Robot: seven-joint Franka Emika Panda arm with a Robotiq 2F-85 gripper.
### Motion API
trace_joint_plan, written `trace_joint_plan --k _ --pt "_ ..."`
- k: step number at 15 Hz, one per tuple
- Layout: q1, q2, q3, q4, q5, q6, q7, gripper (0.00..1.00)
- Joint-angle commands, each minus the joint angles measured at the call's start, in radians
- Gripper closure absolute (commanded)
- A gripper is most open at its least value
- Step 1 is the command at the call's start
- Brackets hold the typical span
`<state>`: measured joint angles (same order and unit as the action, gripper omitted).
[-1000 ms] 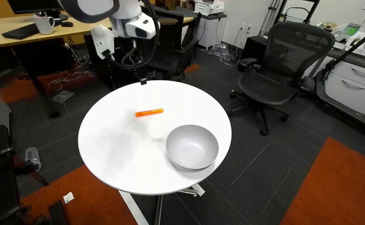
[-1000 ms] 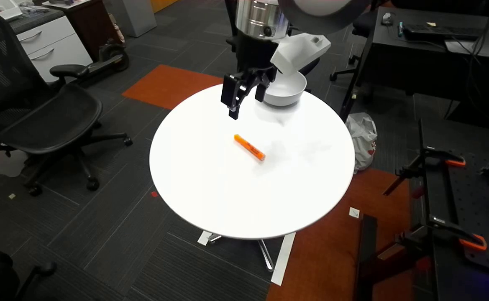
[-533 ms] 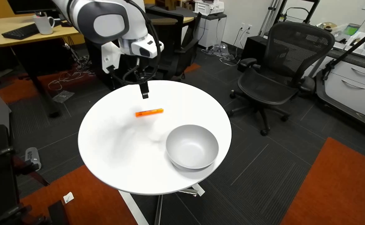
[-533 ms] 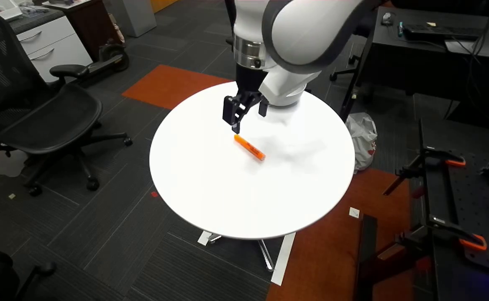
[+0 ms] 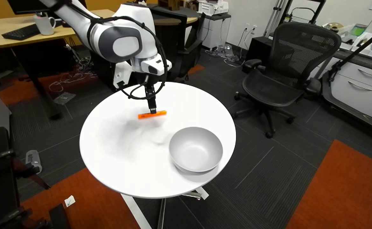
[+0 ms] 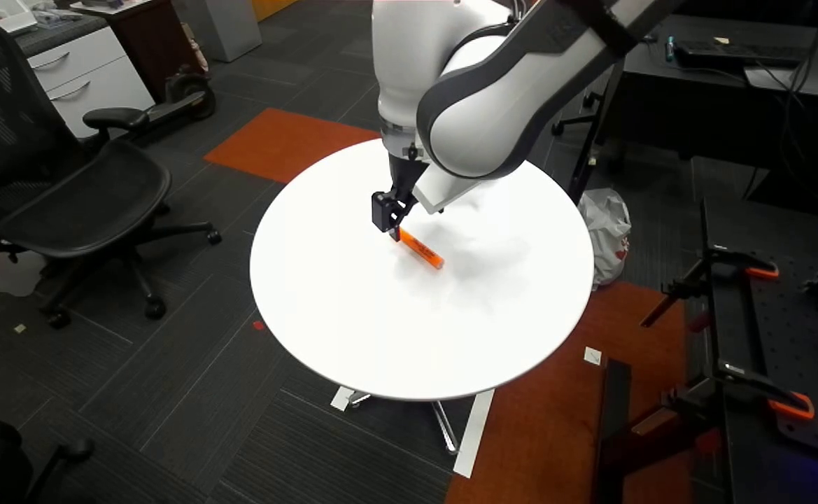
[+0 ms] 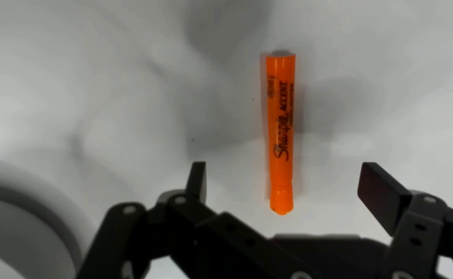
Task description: Put the orange marker inside the grey bowl
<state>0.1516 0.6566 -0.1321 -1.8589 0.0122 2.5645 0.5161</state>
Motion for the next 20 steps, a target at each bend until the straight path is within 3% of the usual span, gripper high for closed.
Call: trace_joint_plan --k 1,3,5,15,20 --pt "-0.003 0.045 0.0 0.057 0.013 -0.049 -0.002 0.0" --pt "-0.006 0.06 0.001 0.067 0.018 -0.052 -0.006 0.0" --pt "-0.008 0.071 0.002 0.073 0.019 -0.048 -0.012 0.26" --pt "-0.015 0.096 0.005 0.084 0.026 -0.044 -0.02 1.0" --pt "-0.016 0.003 -0.013 0.007 0.028 0.03 -0.005 0.95"
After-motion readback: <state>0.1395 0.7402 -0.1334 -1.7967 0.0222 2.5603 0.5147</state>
